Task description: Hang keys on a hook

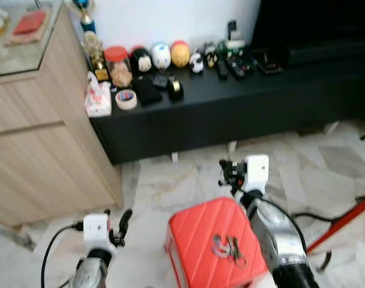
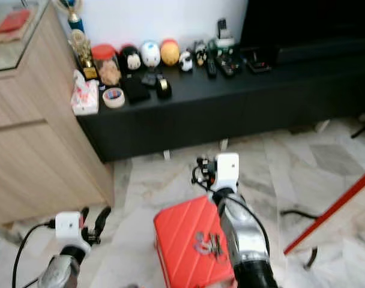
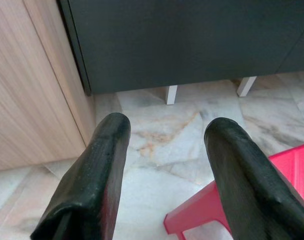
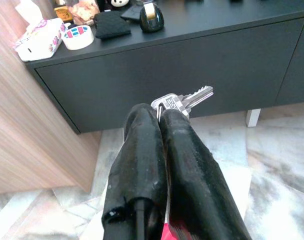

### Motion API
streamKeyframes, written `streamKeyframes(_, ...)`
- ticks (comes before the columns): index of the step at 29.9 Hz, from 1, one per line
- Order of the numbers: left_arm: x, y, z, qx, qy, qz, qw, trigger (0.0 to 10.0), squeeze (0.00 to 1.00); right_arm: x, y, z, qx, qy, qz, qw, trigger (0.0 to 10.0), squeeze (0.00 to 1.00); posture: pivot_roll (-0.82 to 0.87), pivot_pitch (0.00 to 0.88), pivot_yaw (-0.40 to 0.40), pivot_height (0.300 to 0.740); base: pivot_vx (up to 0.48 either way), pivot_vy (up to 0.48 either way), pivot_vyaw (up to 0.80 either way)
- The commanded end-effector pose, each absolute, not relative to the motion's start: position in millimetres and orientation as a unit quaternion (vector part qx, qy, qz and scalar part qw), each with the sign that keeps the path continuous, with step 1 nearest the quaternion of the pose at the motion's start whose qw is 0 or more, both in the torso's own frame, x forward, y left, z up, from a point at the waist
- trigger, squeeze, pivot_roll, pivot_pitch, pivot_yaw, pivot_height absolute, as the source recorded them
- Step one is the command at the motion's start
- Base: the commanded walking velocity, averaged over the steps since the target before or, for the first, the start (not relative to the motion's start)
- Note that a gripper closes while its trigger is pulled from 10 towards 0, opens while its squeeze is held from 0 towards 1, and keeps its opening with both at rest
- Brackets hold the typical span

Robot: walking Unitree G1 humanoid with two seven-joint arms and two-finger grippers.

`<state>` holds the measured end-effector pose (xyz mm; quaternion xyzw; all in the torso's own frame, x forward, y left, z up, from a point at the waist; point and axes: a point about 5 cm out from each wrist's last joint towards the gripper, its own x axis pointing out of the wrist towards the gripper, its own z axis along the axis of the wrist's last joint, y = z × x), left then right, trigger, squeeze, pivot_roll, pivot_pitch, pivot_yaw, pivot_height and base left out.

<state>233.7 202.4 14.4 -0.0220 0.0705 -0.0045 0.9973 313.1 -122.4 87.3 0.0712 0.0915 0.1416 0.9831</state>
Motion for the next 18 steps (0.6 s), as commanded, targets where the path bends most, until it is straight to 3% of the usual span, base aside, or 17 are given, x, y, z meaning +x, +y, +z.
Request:
streamKeyframes(1, 228.1, 204.5, 10.6, -0.020, 0.077, -0.002, 0.997, 10.0, 0.00, 310.5, -124.1, 88.0, 0.075, 0.095, 0.138, 0.983, 10.0, 0.00, 0.09, 0.063, -0.015, 0.723, 0.000, 0.000, 0.00)
streamKeyframes(11, 232.8, 206.1, 19.9, -0.012, 0.058, -0.008, 0.998, 10.0, 0.00, 312.3, -114.7, 107.5, 0.097, 0.076, 0.164, 0.979, 10.0, 0.00, 0.09, 0.068, -0.015, 0.723, 0.000, 0.000, 0.00)
streamKeyframes(18, 244.9, 186.3, 49.5, 0.003, 0.012, -0.118, 0.993, 10.0, 0.00, 310.2, -92.2, 141.2, 0.075, 0.082, 0.218, 0.970, 10.0, 0.00, 0.09, 0.070, -0.017, 0.723, 0.000, 0.000, 0.00)
